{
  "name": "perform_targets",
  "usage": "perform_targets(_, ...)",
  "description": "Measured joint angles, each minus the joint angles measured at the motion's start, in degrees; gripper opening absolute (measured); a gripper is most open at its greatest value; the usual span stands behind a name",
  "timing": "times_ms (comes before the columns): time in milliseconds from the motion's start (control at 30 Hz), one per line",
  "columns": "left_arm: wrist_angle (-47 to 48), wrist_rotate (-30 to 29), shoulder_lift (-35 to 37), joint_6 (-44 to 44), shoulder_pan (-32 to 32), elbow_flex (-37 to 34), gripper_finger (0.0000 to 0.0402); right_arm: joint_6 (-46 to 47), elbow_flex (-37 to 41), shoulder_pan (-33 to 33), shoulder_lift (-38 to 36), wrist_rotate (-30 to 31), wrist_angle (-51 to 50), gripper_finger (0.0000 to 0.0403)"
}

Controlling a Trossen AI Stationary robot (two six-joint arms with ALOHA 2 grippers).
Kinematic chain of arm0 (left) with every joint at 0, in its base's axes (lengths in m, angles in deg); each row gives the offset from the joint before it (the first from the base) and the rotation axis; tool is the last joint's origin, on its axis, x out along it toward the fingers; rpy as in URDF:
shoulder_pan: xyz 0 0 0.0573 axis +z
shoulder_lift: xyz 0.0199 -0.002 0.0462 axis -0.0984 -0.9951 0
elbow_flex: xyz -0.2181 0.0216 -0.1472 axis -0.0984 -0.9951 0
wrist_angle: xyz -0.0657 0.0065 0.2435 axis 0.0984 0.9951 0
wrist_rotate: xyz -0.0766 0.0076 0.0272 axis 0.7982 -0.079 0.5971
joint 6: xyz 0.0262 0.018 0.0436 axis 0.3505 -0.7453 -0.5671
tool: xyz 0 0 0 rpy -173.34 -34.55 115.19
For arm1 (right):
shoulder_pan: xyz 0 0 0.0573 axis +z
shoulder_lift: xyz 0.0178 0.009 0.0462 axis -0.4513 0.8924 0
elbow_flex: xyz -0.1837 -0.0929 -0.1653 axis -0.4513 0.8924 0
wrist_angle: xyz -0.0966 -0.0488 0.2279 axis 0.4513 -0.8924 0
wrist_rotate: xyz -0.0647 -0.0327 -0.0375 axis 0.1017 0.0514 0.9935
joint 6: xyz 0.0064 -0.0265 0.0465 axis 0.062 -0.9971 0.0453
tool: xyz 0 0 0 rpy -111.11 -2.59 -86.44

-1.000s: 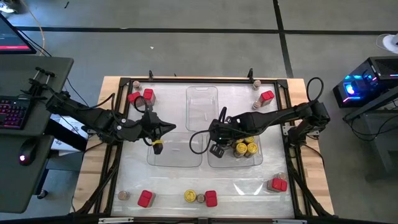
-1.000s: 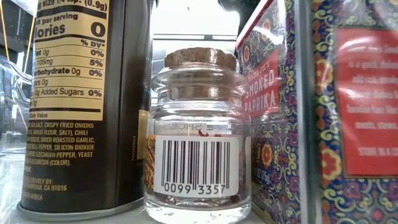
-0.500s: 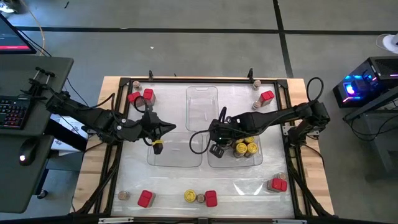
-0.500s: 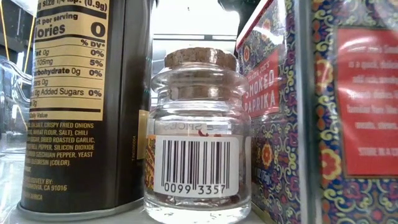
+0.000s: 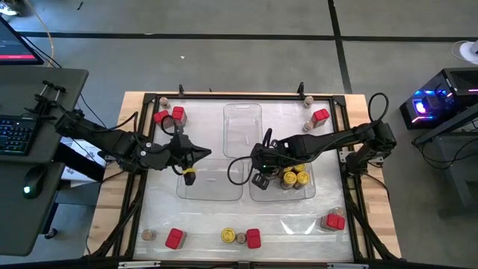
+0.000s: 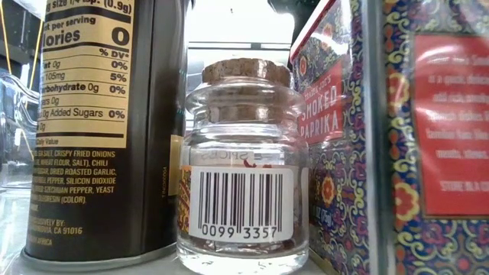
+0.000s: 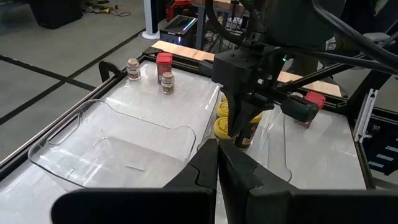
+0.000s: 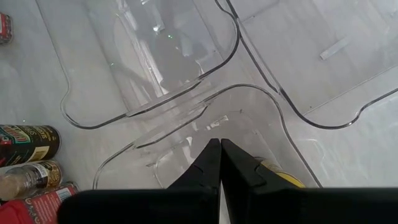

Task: Sort spices by type
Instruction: Put the yellow seasoning bottle into the bottom right transparent bin

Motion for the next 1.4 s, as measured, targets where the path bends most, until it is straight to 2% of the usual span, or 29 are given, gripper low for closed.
perform_targets(667, 0.6, -0.1, 0.0, -0.1, 0.0, 0.0, 0.0, -0.4, 0.0, 0.0, 0.0, 0.0, 0.0, 0.0)
perform_targets(733, 2.3, -2.6, 0.1, 1.1, 0.2, 0.0, 0.0, -0.3, 0.0, 0.0, 0.0, 0.0, 0.0, 0.0)
perform_targets(833, 7.1, -8.7, 1.3, 9.8, 2.5, 0.0, 0.0, 0.1, 0.0, 0.0, 0.0, 0.0, 0.0, 0.0)
perform_targets(933, 13.6, -7.5, 3.1, 16.0, 9.4, 1.4, 0.0, 0.1, 0.0, 0.0, 0.0, 0.0, 0.4, 0.0)
perform_targets(1033, 20.2, -0.6, 3.5, 16.8, 19.6, 4.2, 0.0, 0.2, 0.0, 0.0, 0.0, 0.0, 1.5, 0.0)
perform_targets(1267, 34.2, 13.8, -0.9, 7.6, 46.8, 5.9, 0.0, 1.2, 0.0, 0.0, 0.0, 0.0, 6.4, 0.0)
perform_targets(1333, 37.5, 20.3, -3.1, 6.1, 53.8, 5.8, 0.0, 1.3, 0.0, 0.0, 0.0, 0.0, 7.5, 0.0)
perform_targets(1400, 39.8, 28.4, -4.9, 3.1, 58.0, 5.8, 0.0, 2.3, 0.0, 0.0, 0.0, -0.3, 7.7, 0.0)
